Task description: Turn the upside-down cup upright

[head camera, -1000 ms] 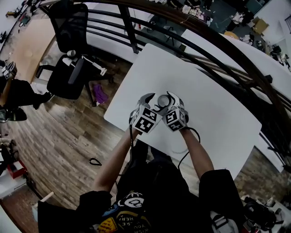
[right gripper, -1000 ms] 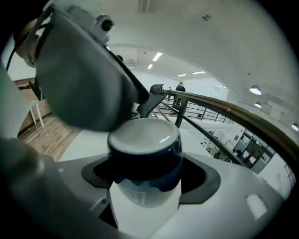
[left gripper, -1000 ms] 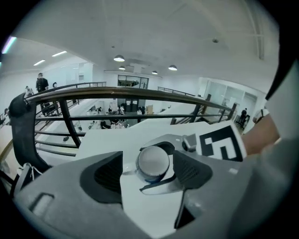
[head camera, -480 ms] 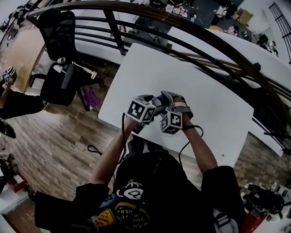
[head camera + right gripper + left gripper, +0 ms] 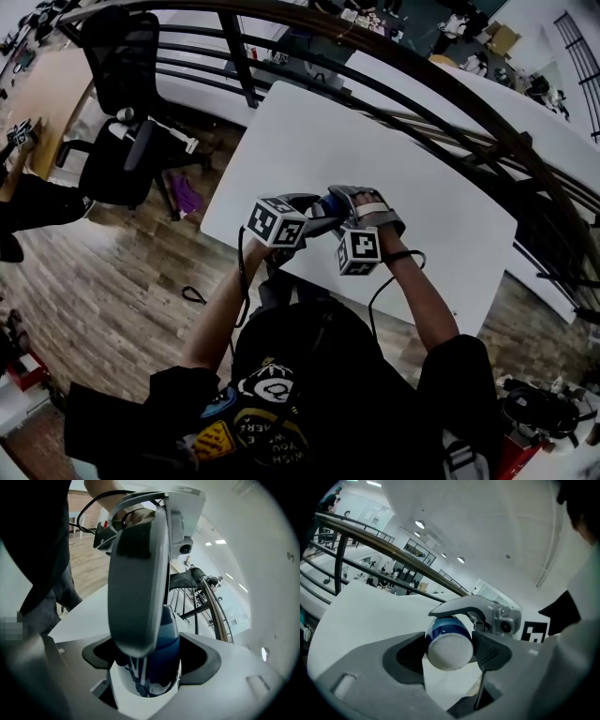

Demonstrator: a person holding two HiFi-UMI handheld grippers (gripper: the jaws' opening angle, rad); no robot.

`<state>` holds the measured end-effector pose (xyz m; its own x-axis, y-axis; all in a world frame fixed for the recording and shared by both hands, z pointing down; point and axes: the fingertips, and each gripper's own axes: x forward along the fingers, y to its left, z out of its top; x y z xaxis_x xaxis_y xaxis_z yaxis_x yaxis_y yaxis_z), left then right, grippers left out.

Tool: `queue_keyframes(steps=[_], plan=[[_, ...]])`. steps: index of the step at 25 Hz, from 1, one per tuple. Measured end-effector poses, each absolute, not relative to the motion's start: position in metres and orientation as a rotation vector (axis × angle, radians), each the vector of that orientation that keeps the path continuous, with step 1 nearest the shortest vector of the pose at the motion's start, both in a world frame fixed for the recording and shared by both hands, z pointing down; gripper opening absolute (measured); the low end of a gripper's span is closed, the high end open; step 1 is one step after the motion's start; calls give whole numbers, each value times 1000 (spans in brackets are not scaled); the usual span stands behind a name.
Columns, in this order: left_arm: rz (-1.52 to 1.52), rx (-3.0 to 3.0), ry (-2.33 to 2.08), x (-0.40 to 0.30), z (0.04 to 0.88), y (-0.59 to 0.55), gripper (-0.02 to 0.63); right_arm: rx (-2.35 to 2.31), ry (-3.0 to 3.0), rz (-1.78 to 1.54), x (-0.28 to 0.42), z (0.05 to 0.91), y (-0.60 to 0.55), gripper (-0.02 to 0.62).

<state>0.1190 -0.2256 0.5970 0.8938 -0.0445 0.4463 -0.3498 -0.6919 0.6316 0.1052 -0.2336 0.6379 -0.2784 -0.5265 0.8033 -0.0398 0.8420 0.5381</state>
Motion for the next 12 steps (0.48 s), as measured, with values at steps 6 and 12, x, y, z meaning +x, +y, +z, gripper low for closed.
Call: queue_keyframes(steps=[6,12], plan=[[431,2242,-225,116,596,-222,321,364,-1877,-475,98,631,-224,394],[90,2051,-152,96,582,-226,322,487,-2248,-243,95,585,-213,393]])
